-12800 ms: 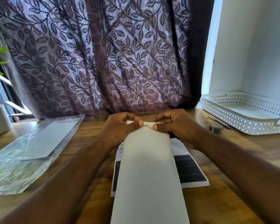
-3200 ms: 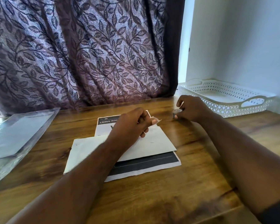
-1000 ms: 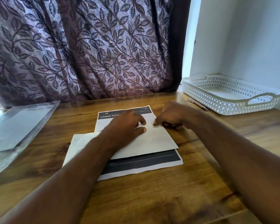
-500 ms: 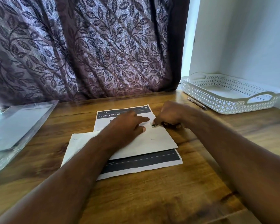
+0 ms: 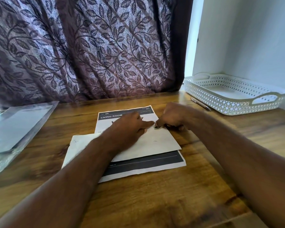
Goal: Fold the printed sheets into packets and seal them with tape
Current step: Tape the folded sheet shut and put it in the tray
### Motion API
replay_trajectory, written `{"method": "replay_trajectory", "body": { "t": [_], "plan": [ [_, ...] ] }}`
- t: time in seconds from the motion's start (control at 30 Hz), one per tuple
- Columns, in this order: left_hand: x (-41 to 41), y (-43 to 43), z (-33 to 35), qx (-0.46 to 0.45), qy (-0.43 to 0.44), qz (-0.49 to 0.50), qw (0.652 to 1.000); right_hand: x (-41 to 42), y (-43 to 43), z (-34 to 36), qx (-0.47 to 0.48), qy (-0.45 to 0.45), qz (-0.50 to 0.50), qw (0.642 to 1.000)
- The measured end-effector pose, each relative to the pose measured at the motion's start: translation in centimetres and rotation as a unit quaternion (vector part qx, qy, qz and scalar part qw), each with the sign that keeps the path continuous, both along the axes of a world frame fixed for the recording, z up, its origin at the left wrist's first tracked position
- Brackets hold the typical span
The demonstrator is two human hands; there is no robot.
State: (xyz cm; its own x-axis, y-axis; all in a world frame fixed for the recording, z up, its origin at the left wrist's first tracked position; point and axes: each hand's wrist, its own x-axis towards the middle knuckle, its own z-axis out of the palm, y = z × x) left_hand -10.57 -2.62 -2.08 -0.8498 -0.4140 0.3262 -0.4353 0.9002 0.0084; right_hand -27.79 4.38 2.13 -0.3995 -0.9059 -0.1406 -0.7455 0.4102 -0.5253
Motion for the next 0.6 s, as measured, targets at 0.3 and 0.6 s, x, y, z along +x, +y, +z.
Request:
{"method": "replay_trajectory", "body": {
  "t": [0.3,0.6],
  "plan": [
    [0.15,0.28,0.24,-0.030,0.000,-0.012,0.999,0.21,-0.09,-0.12,-0.009,0.021,-0.008,1.000],
    [-0.64,0.45,0.59,-0.073,-0.049,0.007,0.996,-0.11,-0.10,-0.05,0.002,0.005,-0.012,1.000]
  ]
}}
